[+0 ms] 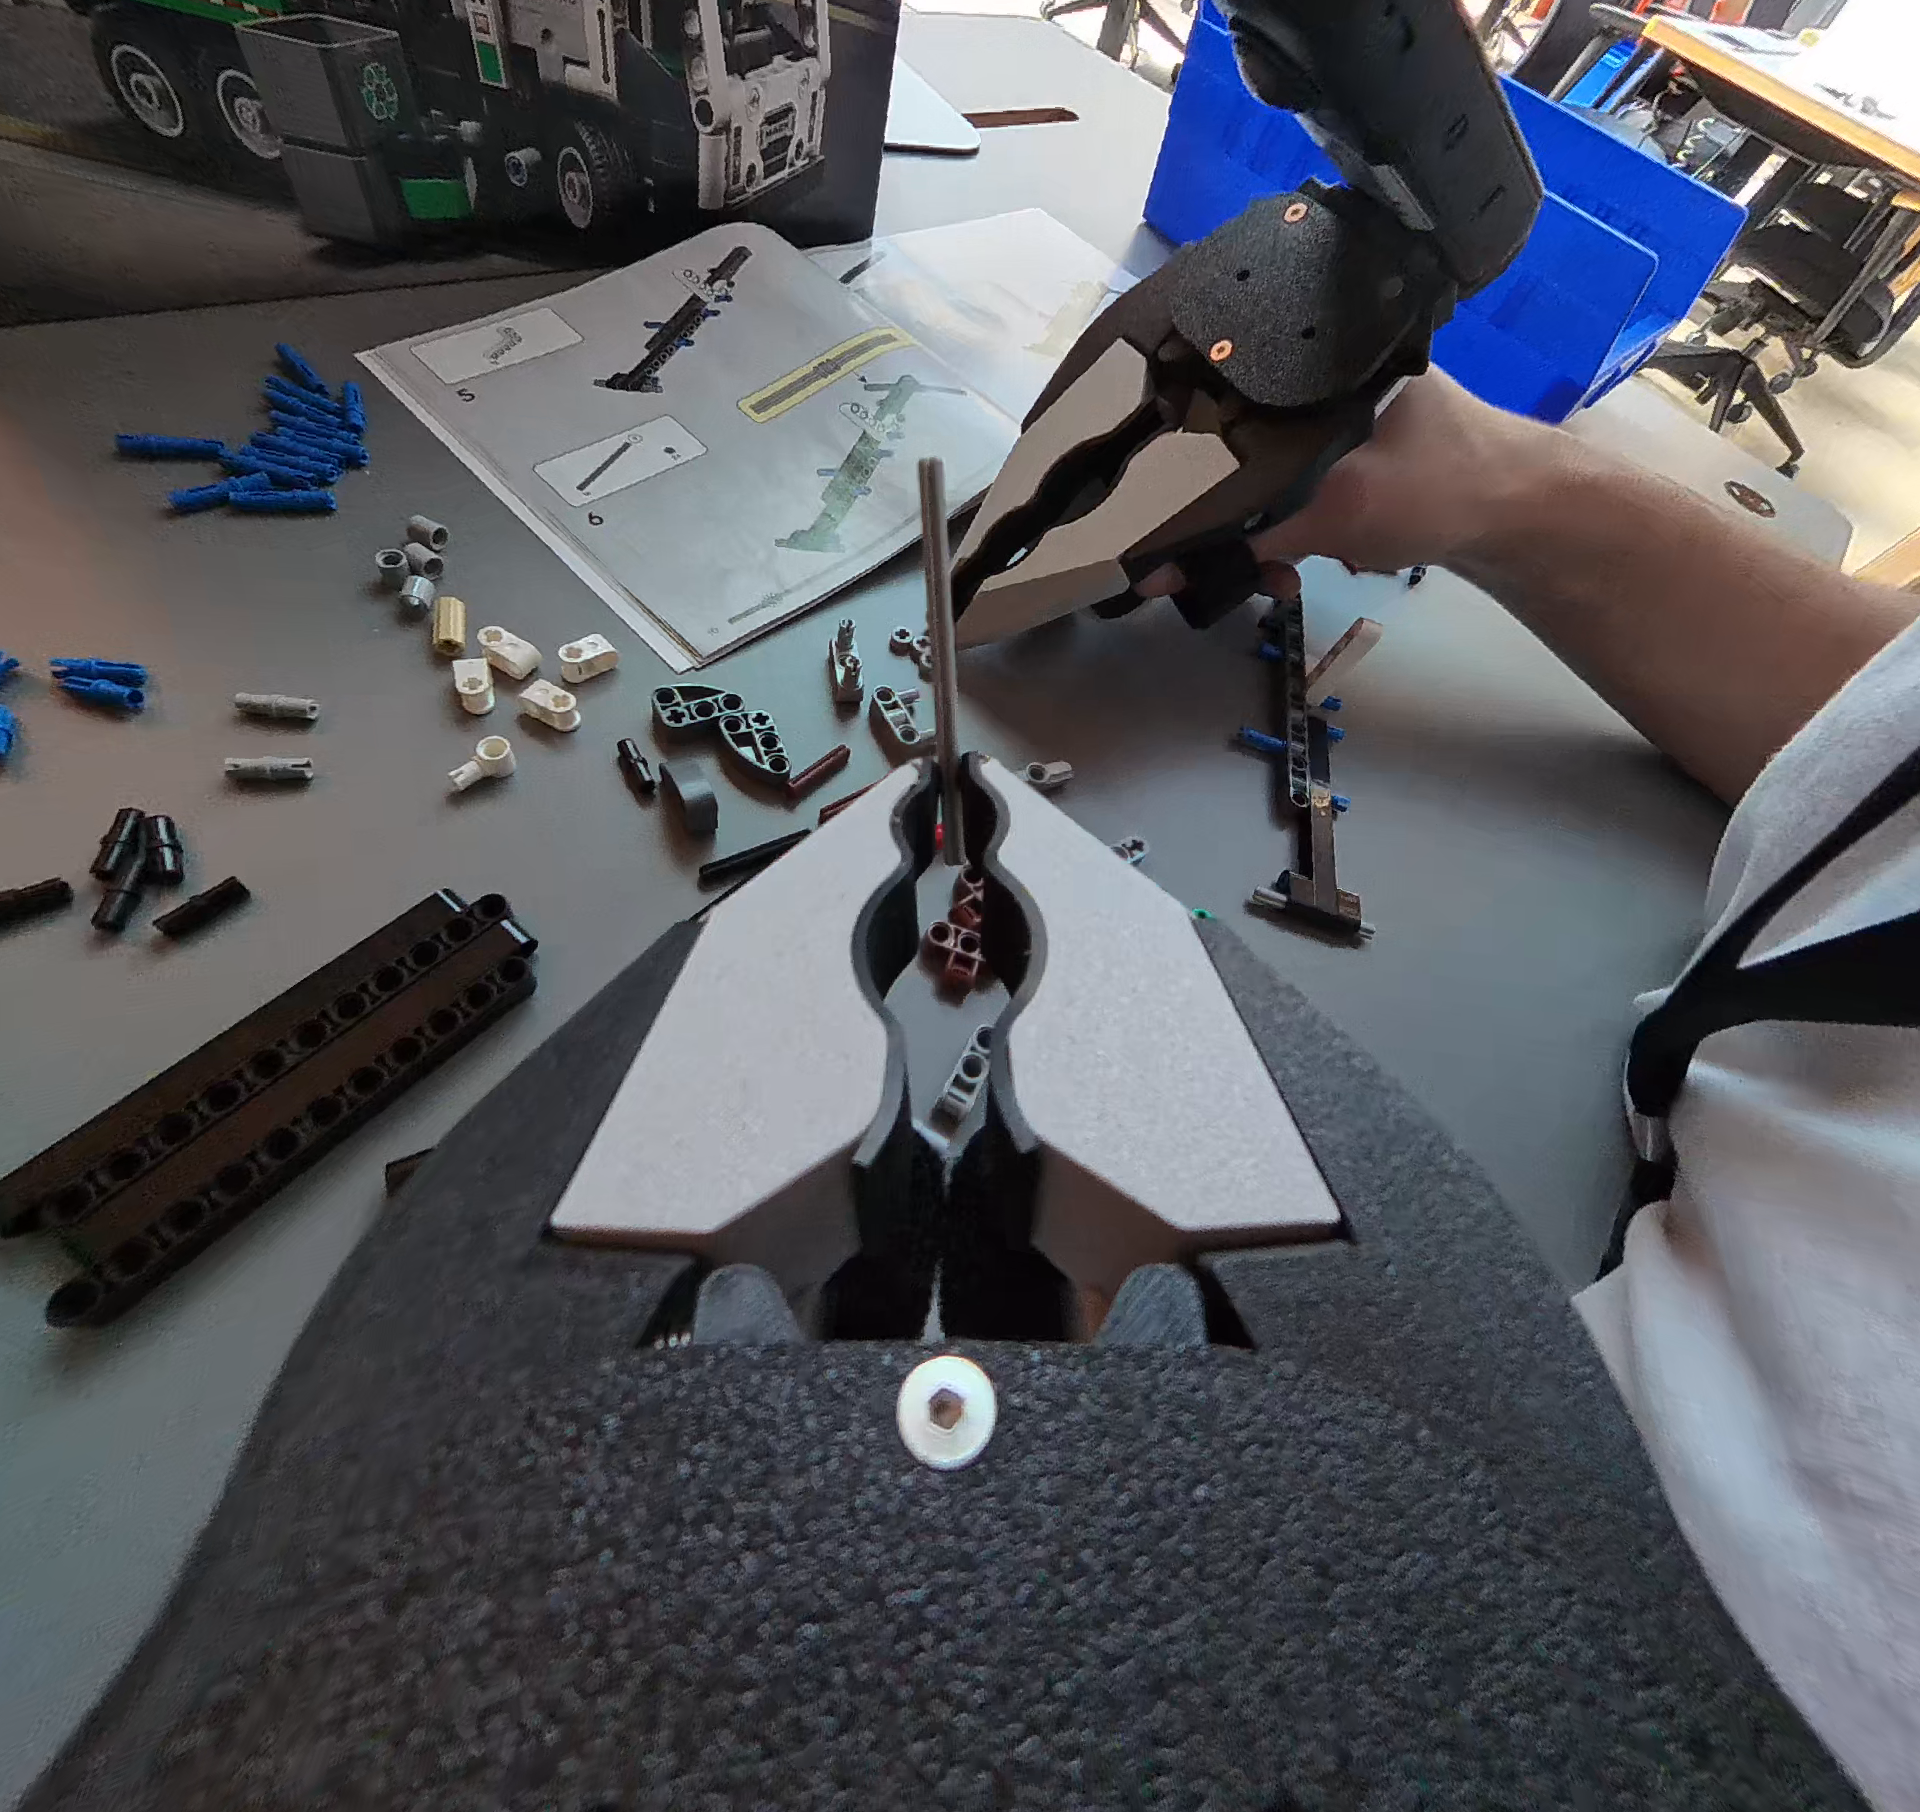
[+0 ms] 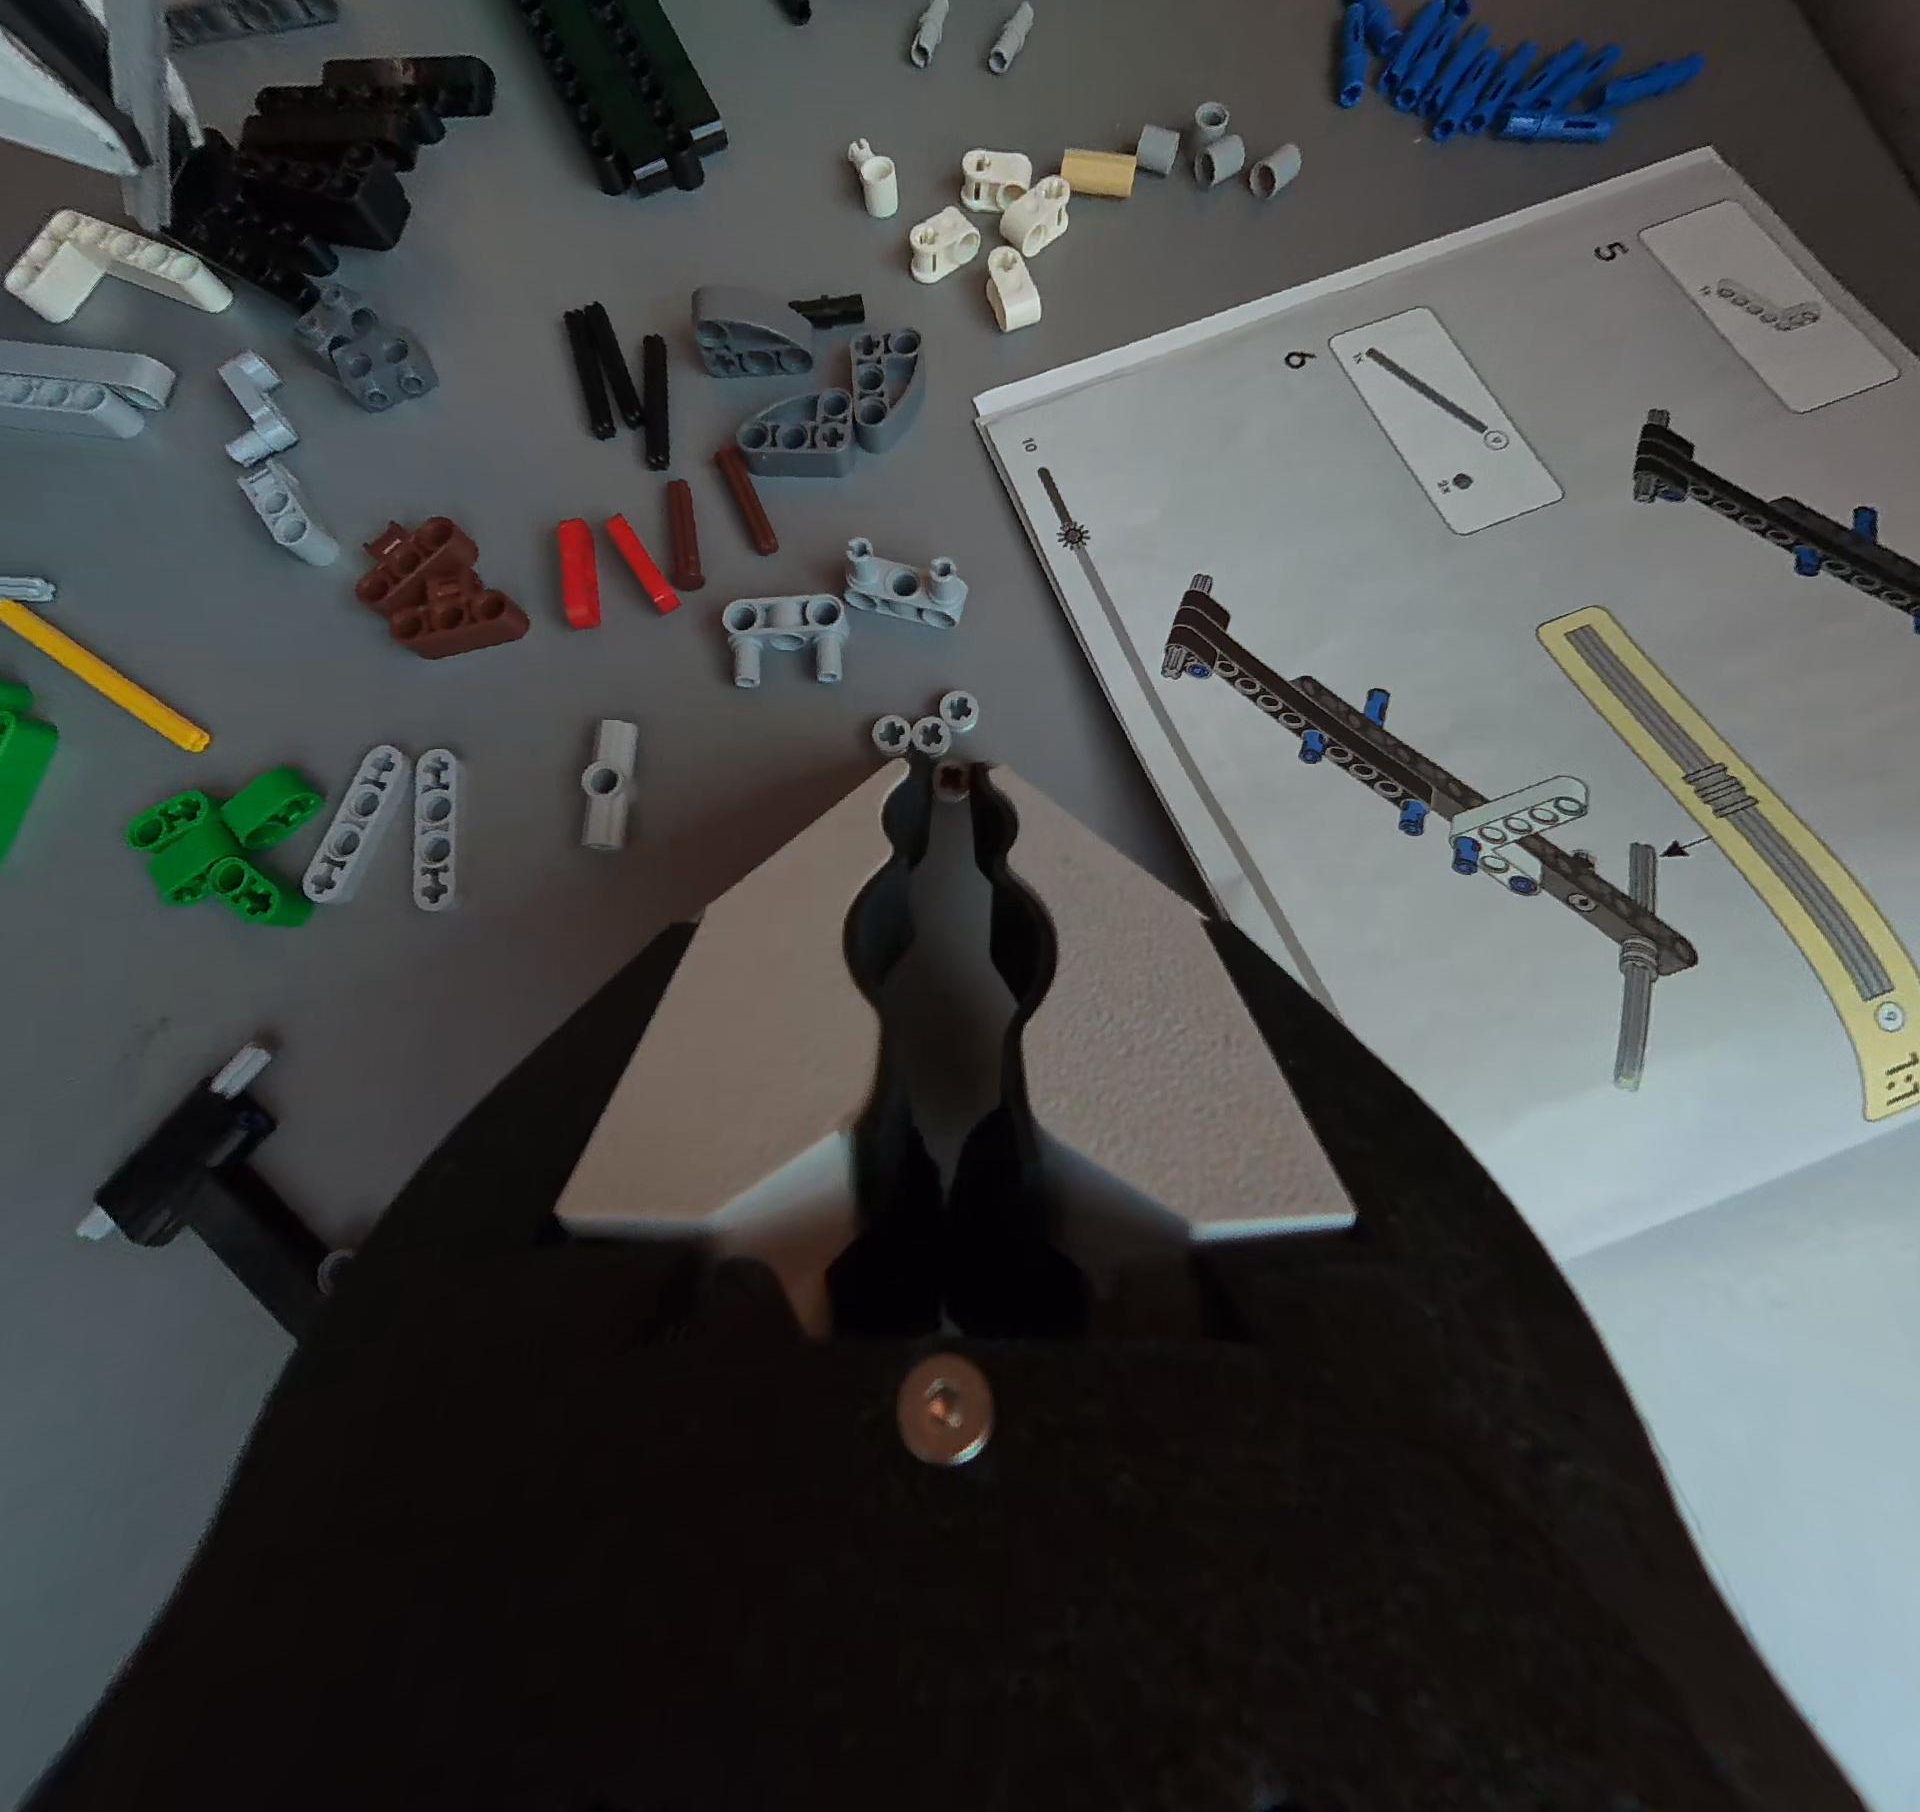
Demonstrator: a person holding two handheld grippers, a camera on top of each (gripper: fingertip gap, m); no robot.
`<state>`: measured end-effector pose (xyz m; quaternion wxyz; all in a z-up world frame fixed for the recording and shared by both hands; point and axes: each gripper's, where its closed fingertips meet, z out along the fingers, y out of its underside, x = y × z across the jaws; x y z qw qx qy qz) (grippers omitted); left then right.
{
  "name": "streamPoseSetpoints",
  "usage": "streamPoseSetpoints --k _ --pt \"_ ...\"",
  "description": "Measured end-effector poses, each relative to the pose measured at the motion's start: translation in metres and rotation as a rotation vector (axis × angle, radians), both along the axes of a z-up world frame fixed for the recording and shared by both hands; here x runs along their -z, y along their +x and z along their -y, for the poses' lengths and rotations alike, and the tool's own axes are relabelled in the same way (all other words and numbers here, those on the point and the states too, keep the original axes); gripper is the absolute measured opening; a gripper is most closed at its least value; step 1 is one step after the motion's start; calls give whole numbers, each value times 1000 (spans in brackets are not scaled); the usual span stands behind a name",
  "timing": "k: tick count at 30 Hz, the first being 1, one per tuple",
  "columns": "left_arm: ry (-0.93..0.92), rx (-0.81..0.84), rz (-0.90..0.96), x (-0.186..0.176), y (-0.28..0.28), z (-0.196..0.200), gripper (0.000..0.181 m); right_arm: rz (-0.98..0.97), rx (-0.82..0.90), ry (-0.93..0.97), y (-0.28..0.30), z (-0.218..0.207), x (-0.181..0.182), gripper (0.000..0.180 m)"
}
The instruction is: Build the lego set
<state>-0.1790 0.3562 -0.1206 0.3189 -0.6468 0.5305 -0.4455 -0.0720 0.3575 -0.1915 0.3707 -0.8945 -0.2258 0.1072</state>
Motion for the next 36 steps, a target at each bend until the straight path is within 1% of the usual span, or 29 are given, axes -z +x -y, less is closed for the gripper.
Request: streamPoseSetpoints --k 3,5,8,10,11,15,16,17,19,21,23,25,28,31,36 --pt "2 10 8 -2 4 3 3 -14 13 -2 3 3 -3 6" --pt "9 22 8 -4 7 5 3 -50 22 26 5 5 -13 6" --pt "49 29 -8 -5 15 6 3 -140 39 95 10 11 -38 6" --pt "80 9 -77 2 21 0 3 -205 58 169 16 14 -57 6" --pt "86 36 -99 3 26 2 3 -243 64 205 19 16 -67 6" --pt "203 86 -78 -6 52 4 3 -471 50 338 22 25 -106 5" --pt "271 91 -76 -8 58 2 3 -522 44 365 23 27 -113 5" --pt "380 89 -88 -8 63 -1 3 -584 48 386 25 27 -119 5" --pt "645 66 -135 -10 71 -12 3 -755 70 359 27 27 -126 5" --pt "847 71 -173 -13 79 -15 3 -883 75 351 27 28 -134 4" --pt "964 76 -183 -17 87 -10 3 -896 112 342 31 25 -131 4" --pt "1001 81 -171 -23 93 -2 3 -912 113 356 32 26 -135 5" --pt "1034 61 -164 -34 97 2 3 -917 116 345 31 27 -135 4" --pt "1070 55 -157 -41 97 6 3 -953 98 368 28 30 -142 4" --pt "1088 51 -169 -43 96 8 3 -939 69 381 21 32 -147 5"
